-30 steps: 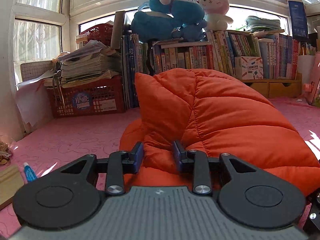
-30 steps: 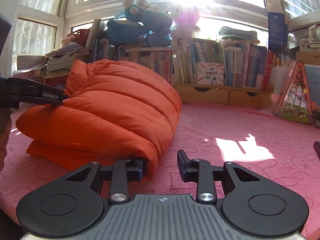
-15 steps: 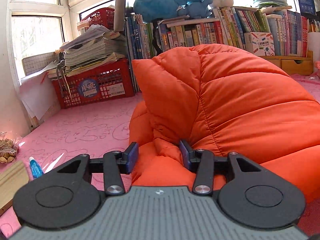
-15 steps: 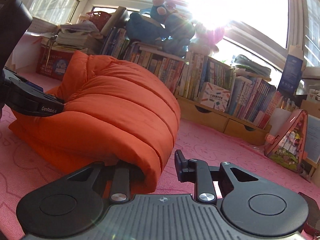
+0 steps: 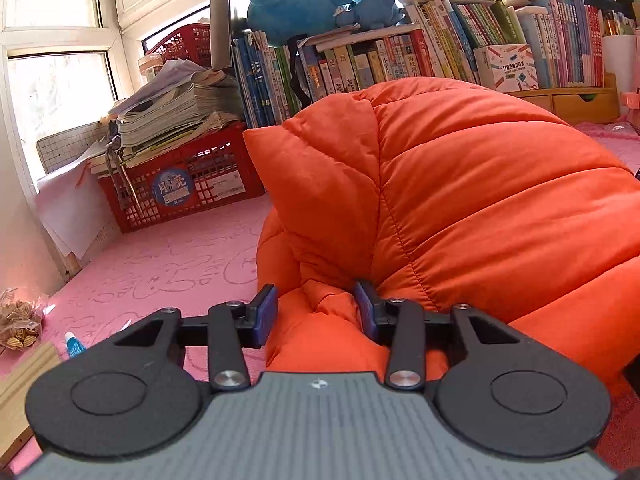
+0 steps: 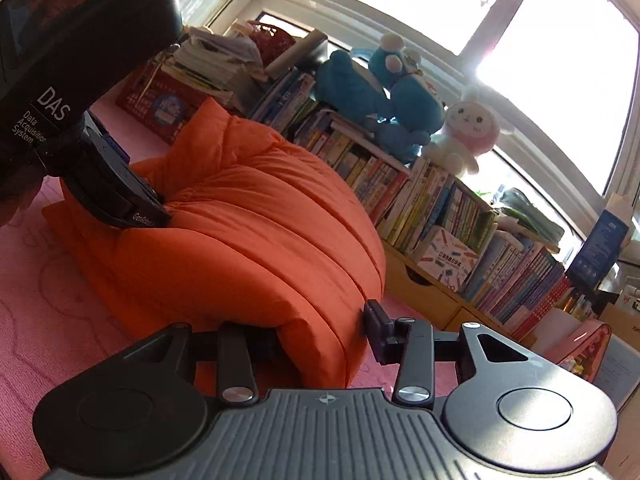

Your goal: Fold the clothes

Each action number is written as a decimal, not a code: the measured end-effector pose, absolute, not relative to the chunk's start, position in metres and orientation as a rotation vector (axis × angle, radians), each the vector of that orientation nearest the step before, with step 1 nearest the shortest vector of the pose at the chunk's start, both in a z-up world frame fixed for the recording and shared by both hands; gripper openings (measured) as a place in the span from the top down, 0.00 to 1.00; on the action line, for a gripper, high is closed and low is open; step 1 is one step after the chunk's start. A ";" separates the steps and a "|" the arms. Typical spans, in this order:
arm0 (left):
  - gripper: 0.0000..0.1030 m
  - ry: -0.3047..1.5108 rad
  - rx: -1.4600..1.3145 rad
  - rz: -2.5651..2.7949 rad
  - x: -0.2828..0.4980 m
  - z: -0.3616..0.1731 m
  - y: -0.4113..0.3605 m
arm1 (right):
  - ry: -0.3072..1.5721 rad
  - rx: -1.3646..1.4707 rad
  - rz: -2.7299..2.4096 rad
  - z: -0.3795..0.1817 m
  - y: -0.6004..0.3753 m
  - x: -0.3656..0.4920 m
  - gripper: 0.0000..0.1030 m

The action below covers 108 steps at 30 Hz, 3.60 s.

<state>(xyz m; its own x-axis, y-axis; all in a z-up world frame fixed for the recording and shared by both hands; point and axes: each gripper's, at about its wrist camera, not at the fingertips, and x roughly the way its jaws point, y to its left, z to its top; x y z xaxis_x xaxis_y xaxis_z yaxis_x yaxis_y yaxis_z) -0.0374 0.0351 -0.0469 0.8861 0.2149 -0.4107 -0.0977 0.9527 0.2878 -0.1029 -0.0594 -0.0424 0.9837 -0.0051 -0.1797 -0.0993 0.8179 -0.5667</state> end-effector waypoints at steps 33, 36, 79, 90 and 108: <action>0.56 0.411 0.420 0.092 -0.046 -0.055 0.036 | 0.499 0.094 0.589 0.011 -0.218 -0.119 0.16; 0.58 0.409 0.423 0.091 -0.047 -0.056 0.034 | 0.415 0.018 0.553 0.042 -0.195 -0.096 0.41; 0.55 0.271 0.051 0.153 -0.017 0.031 0.087 | 0.619 0.154 0.803 0.018 -0.039 0.131 0.57; 0.55 0.502 0.315 0.163 0.064 -0.036 0.049 | 0.542 0.525 0.475 0.021 -0.236 0.127 0.00; 0.58 0.505 0.337 0.164 0.067 -0.048 0.044 | 0.810 0.786 0.608 -0.056 -0.210 0.176 0.08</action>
<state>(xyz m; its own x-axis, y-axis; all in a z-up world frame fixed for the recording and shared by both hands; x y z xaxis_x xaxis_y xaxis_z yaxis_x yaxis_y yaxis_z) 0.0669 0.0439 -0.0484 0.8635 0.2359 -0.4457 -0.0714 0.9321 0.3551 0.1761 -0.2097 -0.0562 0.5535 0.7316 -0.3981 -0.1771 0.5704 0.8021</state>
